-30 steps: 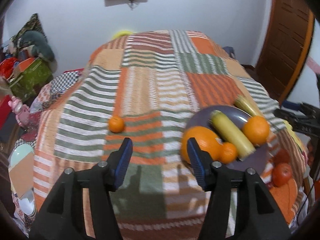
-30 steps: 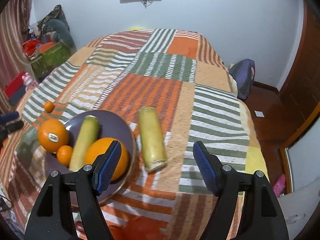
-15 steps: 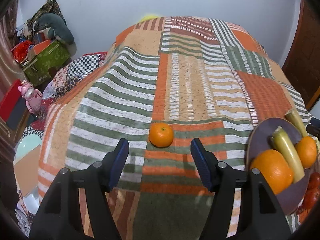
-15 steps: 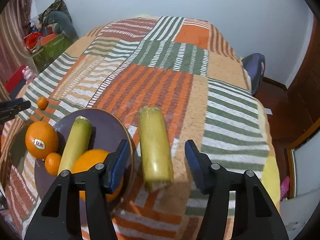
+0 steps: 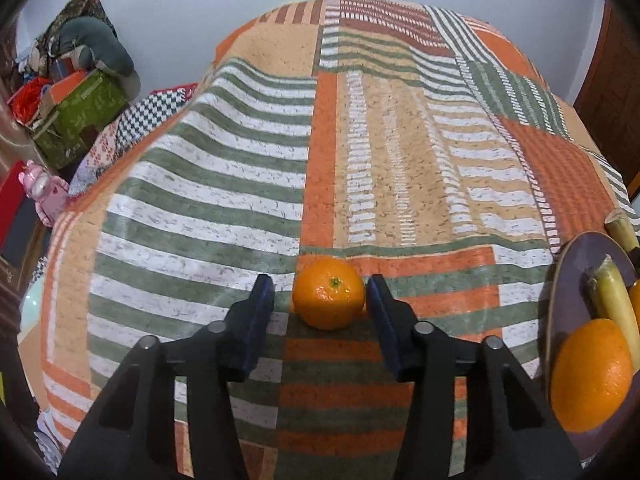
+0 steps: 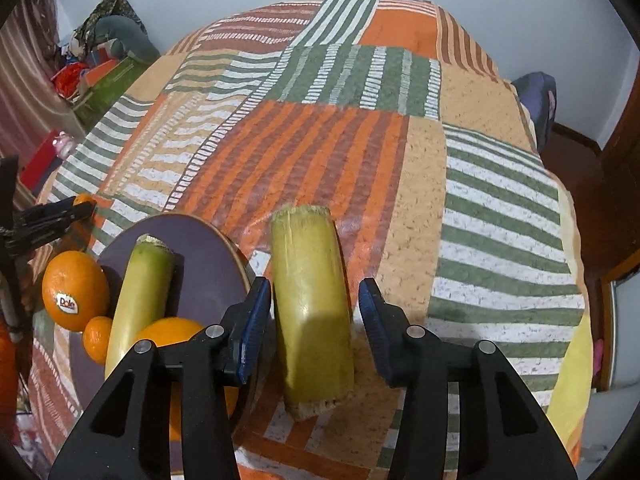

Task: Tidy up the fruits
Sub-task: 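Grasp the second corn cob with the right gripper while the left gripper grasps the small mandarin, then lay the corn cob on the plate with the right gripper while the left places the mandarin there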

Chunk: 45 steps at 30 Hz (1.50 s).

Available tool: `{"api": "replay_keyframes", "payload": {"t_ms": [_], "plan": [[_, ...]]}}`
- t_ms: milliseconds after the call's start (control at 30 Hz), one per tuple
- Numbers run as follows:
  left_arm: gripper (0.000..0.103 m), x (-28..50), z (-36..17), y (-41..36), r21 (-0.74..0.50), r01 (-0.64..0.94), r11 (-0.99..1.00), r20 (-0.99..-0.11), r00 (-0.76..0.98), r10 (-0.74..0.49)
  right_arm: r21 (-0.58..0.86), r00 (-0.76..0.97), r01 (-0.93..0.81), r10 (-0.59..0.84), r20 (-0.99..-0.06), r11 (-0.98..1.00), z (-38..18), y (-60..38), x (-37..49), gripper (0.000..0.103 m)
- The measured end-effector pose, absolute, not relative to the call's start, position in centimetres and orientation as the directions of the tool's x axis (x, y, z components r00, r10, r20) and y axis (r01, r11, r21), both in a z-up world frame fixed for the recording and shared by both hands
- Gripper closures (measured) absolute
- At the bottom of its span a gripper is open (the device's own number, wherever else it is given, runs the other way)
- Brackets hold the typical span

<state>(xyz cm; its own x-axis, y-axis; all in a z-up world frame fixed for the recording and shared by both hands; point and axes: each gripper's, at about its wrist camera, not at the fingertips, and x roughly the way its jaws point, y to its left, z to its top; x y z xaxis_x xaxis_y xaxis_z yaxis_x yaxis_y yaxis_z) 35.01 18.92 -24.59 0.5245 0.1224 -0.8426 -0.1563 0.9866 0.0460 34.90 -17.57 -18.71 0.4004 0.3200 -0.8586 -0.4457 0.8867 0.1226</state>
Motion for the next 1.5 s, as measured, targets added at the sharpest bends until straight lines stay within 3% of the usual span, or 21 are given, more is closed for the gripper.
{"api": "replay_keyframes", "payload": {"t_ms": [67,133,267,500,633,1000,1500], "plan": [[0.059,34.9,-24.7,19.0,0.040,-0.159,0.987,-0.840,0.529,0.119,0.115,0.411,-0.445,0.316,-0.855,0.888,-18.6,-17.9,34.6,0.060],[0.068,34.8,-24.6,18.9,0.033,-0.147,0.989,-0.837,0.536,0.108,0.100,0.421,-0.447,0.307,-0.853,0.889,-18.5,-17.8,34.7,0.060],[0.068,34.5,-24.1,18.3,0.039,-0.124,0.992,-0.834,0.543,0.100,0.104,0.408,-0.455,0.311,-0.858,0.884,-18.7,-17.5,35.2,0.060],[0.068,32.1,-22.4,16.7,-0.001,-0.090,0.996,-0.816,0.576,0.051,0.242,0.307,-0.440,0.398,-0.864,0.865,-20.1,-17.9,36.9,0.060],[0.068,30.9,-21.2,15.6,0.001,-0.067,0.998,-0.802,0.596,0.041,0.229,0.319,-0.447,0.393,-0.862,0.865,-19.9,-17.2,37.0,0.066],[0.068,27.6,-17.5,13.5,-0.040,-0.007,0.999,-0.758,0.651,-0.025,0.104,0.422,-0.442,0.309,-0.852,0.891,-18.4,-16.9,35.6,0.066],[0.068,23.5,-13.9,10.3,-0.021,0.050,0.999,-0.719,0.693,-0.049,0.062,0.559,-0.462,0.344,-0.754,0.885,-10.8,-17.8,29.4,0.067]]}}
